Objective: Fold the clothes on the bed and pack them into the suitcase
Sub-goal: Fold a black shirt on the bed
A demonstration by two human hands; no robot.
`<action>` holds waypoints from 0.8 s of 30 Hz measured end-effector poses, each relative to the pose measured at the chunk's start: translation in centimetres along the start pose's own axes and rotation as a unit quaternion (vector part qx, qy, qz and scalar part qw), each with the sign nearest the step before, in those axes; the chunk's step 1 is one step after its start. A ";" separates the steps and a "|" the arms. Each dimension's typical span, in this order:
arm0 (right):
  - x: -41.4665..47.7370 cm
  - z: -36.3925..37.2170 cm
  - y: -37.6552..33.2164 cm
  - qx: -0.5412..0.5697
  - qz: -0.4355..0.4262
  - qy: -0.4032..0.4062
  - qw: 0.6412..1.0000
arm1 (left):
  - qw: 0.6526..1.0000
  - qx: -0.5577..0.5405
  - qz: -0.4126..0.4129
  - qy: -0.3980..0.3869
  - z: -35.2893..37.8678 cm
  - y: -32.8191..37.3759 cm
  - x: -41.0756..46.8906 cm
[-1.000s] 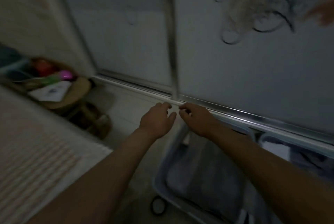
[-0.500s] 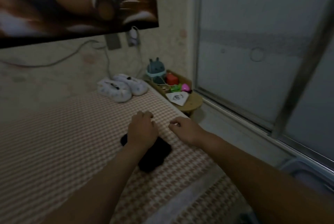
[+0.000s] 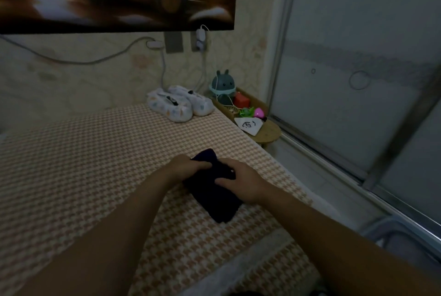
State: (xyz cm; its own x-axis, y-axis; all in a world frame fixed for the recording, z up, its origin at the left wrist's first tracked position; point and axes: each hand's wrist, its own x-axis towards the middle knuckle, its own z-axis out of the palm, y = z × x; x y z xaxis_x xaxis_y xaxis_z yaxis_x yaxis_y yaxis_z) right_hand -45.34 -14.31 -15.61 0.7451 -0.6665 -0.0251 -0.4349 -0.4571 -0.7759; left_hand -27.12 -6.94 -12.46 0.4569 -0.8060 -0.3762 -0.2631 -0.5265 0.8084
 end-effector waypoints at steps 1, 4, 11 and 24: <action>-0.5 -0.3 -0.3 0.001 0.000 0.007 1.000 | 1.000 -0.015 0.011 -0.015 0.0 0.4 -0.5; -2.3 -1.8 -0.8 0.066 0.023 0.027 0.997 | 0.994 -0.045 0.081 -0.050 0.5 2.4 -2.5; -9.0 -9.4 -1.2 0.262 -0.013 0.050 0.964 | 0.950 -0.004 0.292 -0.111 5.5 10.7 -8.2; -26.8 -25.9 15.3 0.125 0.093 0.240 0.958 | 0.896 0.018 0.341 -0.283 33.5 21.4 -9.6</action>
State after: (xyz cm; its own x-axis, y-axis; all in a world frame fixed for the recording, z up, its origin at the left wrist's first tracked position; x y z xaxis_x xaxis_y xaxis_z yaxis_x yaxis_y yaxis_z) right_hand -85.07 -18.71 -10.48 0.3220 -0.9442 0.0688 -0.3587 -0.1889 -0.9141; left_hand -65.61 -19.52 -6.75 -0.3214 -0.9467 0.0224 -0.3491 0.1405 0.9265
